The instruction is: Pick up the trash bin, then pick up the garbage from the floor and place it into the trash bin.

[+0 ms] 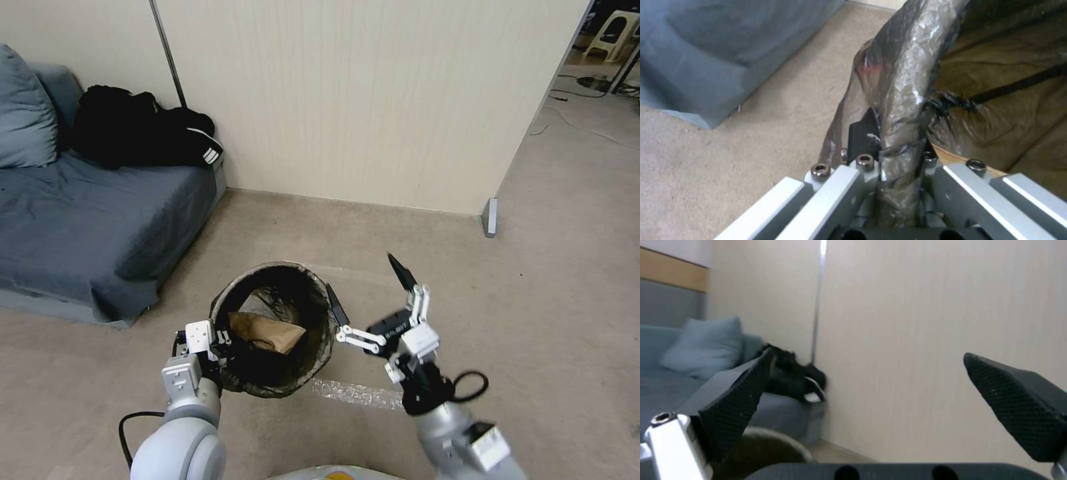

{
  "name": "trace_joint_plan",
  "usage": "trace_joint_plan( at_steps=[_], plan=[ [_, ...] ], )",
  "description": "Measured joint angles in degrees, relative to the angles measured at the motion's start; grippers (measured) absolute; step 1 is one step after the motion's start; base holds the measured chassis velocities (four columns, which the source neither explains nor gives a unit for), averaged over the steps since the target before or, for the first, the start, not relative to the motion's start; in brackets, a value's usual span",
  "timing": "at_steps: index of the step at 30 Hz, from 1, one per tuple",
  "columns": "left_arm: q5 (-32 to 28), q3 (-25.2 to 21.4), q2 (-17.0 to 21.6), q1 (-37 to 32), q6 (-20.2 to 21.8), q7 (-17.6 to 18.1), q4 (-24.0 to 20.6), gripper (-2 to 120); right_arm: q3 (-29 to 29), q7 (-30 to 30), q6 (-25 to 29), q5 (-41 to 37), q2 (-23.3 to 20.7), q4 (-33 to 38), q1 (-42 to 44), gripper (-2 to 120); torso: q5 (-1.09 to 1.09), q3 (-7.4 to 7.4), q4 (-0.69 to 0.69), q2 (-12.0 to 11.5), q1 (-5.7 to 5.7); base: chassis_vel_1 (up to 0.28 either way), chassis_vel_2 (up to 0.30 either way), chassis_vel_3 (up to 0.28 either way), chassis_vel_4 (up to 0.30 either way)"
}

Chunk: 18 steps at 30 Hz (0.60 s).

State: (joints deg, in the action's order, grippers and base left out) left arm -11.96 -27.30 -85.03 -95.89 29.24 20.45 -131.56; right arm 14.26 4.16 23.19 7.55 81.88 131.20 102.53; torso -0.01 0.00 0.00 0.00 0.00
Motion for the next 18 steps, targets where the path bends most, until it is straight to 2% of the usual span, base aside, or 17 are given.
trace_joint_plan(
  at_steps=[7,18],
  plan=[
    [-1.01,-0.62,0.25,-0.06,-0.12,0.21,-0.19,0,2.86,-3.59,4.09,2.25,2.32,-4.76,3.51,100,0.01,0.00,0.00,0.00,0.00,0.000,0.000,0.000,0.000],
    [-1.51,-0.62,0.28,-0.42,-0.19,0.78,-1.00,0,5.64,-5.39,4.75,0.59,2.32,-8.38,1.54,100,0.01,0.00,0.00,0.00,0.00,0.000,0.000,0.000,0.000]
  ],
)
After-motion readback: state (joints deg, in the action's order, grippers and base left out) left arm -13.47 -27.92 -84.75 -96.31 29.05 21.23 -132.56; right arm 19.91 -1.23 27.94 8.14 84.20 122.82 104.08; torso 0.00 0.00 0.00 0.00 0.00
